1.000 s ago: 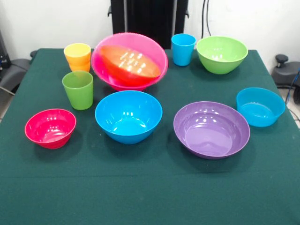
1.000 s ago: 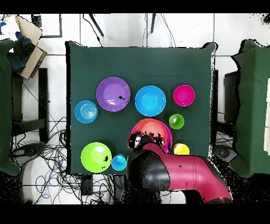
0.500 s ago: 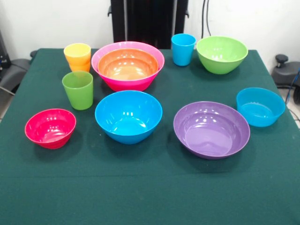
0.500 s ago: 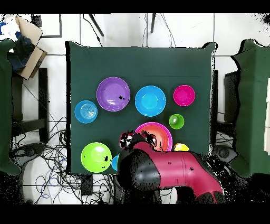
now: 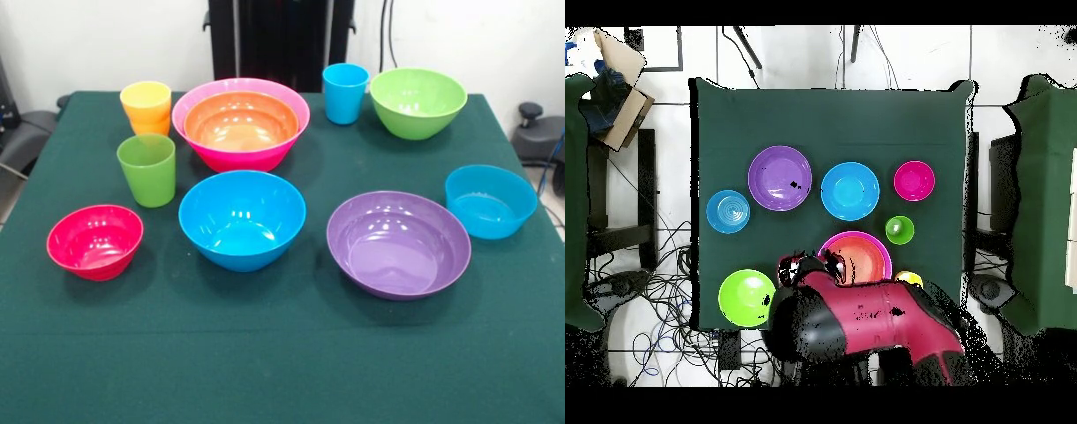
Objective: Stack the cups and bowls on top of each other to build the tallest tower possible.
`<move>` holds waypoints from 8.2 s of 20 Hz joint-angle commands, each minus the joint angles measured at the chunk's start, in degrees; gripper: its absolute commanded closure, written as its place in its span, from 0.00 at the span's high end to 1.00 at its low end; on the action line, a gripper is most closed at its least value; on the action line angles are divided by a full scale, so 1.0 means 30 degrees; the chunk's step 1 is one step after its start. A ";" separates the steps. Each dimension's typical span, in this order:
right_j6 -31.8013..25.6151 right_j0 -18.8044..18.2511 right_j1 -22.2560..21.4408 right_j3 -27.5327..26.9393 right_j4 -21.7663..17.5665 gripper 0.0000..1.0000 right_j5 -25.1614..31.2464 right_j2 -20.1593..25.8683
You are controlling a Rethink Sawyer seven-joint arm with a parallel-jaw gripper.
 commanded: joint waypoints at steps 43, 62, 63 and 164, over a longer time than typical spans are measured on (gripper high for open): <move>0.2635 0.8137 0.6766 -0.5780 -0.3941 1.00 -0.1026 -0.6896; 0.0790 0.8748 0.6696 -0.8324 -0.1430 1.00 0.2883 -0.6680; 0.0756 0.8840 0.6914 -0.8704 -0.1432 1.00 0.3065 -0.6706; -0.0235 1.0389 1.2473 -1.2565 -0.2694 1.00 0.0712 -0.6675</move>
